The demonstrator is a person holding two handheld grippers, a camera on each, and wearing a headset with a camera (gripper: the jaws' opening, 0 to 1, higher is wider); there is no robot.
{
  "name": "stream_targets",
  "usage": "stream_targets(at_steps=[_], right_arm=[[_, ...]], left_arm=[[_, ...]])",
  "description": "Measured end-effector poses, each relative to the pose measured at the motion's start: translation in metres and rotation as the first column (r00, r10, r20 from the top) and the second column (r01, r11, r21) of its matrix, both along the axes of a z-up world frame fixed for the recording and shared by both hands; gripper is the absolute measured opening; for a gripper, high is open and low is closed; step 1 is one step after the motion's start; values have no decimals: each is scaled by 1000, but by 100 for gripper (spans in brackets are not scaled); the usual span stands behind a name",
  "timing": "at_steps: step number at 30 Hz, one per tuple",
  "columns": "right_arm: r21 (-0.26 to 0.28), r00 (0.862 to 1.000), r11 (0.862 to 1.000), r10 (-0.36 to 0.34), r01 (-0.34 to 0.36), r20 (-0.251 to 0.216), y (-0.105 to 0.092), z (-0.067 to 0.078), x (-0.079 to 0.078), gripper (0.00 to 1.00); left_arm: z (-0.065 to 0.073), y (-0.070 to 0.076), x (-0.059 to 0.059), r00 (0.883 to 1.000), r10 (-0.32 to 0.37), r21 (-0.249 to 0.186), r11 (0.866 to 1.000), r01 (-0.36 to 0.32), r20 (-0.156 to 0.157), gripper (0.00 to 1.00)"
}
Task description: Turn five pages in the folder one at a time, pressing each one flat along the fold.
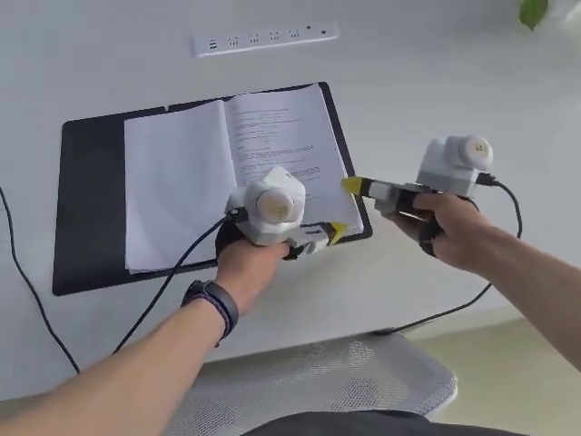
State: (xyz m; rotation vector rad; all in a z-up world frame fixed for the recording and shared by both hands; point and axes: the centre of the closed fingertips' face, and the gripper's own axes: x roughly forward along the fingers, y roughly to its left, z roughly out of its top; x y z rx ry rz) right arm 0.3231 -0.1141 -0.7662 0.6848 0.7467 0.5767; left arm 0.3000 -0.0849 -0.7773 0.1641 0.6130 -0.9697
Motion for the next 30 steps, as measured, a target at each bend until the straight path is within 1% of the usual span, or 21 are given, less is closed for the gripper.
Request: stream_targets(at_steps=[4, 6, 9, 15, 21, 23, 24, 30], right_arm=[[3, 1000, 1000, -7, 7, 3, 4, 5, 0, 0], [9, 1000, 1000, -11, 11, 7, 5, 8, 0, 0], [18, 1000, 1000, -15, 14, 17, 9, 14, 1, 0], [20, 999, 1000, -3, 2, 34, 19, 25, 2, 0], [32, 999, 999, 10, -12, 47, 32, 35, -1, 0], [32, 999, 999, 15, -17, 50, 36, 38, -1, 0], [35, 998, 999, 18, -20, 52, 39, 39, -2, 0], [45, 998, 998, 32, -35, 59, 52, 46, -4, 0]], left_arm=[[6, 8, 1, 1000, 9, -4, 1000, -9, 10, 62], [11, 12, 3, 1000, 20, -15, 1000, -20, 13, 62], [14, 19, 5, 999, 31, -18, 999, -30, 18, 63], [23, 40, 9, 998, 59, -28, 998, -58, 27, 64], [32, 70, 13, 994, 105, -38, 994, -103, 39, 65], [34, 79, 13, 993, 113, -33, 993, -111, 46, 65], [35, 87, 13, 992, 120, -28, 993, -118, 51, 65], [37, 122, 14, 986, 158, -18, 987, -157, 52, 66]])
